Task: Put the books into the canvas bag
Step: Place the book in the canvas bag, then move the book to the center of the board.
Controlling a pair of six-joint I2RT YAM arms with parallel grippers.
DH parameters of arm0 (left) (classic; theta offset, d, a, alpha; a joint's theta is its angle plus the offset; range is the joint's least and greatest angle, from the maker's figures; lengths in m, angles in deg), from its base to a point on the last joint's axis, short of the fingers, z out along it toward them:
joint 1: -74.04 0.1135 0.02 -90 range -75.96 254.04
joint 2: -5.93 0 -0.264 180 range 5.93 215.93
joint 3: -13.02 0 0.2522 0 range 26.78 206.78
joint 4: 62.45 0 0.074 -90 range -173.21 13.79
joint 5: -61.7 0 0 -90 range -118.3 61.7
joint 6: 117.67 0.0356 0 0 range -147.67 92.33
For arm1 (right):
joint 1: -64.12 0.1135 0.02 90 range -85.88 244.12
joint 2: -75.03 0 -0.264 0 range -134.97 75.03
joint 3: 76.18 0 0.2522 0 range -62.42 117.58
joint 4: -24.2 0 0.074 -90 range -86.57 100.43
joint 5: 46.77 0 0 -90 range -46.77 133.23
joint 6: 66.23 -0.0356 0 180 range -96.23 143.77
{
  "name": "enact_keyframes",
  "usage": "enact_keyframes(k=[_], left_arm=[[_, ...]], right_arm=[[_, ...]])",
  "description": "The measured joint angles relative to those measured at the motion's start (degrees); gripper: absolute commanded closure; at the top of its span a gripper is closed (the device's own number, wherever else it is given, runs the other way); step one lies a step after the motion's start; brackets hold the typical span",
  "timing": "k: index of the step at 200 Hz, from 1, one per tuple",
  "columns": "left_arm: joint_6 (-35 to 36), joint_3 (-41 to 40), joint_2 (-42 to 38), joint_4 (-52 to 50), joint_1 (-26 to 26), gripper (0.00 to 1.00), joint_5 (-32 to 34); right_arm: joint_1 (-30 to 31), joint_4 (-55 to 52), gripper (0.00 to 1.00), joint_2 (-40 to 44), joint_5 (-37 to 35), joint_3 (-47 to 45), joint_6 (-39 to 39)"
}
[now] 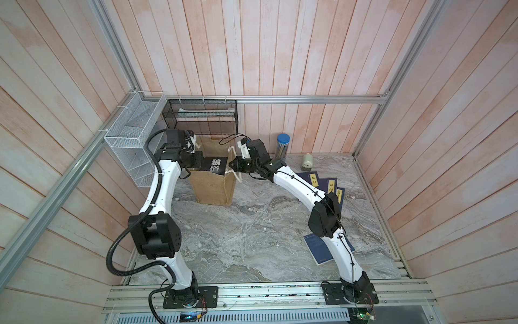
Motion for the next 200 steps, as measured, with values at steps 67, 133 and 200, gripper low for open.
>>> enact_keyframes(k=[67, 133, 200], left_arm=[[-3.5, -8.6, -16.6, 8.2, -2.0, 0.46, -1.4], [-11.3, -25.9, -20.5, 12.1, -22.4, 0.46, -2.3], [-19.8, -37.2, -17.7, 24.2, -45.9, 0.47, 2.5]], right_arm=[[-0.1, -4.5, 0.70, 8.3, -3.7, -7.0, 2.8], [-1.4, 1.9, 0.56, 32.6, -9.5, -41.1, 2.4], [-7.5, -0.3, 0.35, 53.0, -16.4, -73.3, -2.1]])
